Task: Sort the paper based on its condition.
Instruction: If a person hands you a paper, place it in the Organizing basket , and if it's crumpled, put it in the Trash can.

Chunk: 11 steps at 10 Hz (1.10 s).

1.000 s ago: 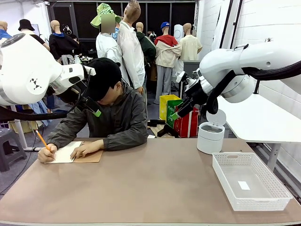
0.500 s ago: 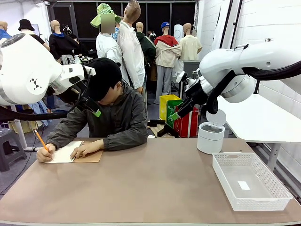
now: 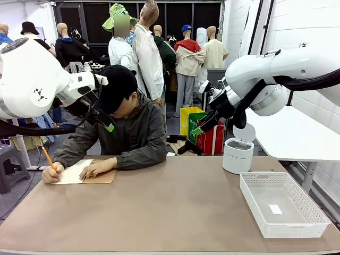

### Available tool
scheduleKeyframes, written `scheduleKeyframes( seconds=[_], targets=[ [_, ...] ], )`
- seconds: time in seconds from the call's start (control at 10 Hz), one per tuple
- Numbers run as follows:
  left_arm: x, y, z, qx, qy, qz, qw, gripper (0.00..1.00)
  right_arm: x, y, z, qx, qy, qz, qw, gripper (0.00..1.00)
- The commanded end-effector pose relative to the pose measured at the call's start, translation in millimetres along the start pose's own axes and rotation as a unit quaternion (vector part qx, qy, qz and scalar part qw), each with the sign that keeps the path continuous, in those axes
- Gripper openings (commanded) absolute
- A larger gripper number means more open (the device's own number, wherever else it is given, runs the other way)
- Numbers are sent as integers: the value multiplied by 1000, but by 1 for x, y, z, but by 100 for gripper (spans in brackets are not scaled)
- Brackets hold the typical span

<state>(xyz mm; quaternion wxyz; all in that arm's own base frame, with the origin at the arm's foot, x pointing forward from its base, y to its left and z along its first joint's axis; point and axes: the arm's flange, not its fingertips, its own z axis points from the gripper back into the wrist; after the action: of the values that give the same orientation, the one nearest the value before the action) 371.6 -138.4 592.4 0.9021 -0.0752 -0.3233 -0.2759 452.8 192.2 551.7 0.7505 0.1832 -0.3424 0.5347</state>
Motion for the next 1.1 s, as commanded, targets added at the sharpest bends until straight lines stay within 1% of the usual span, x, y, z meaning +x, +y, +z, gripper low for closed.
scheduleKeyframes(
  seconds=[0.0,1.0],
  targets=[
    [1,1,1,0,-2,1,1000,100,0,-1,0,-4,1,-1,1000,100],
    [1,1,1,0,-2,1,1000,100,0,-1,0,-4,1,-1,1000,100]
  ],
)
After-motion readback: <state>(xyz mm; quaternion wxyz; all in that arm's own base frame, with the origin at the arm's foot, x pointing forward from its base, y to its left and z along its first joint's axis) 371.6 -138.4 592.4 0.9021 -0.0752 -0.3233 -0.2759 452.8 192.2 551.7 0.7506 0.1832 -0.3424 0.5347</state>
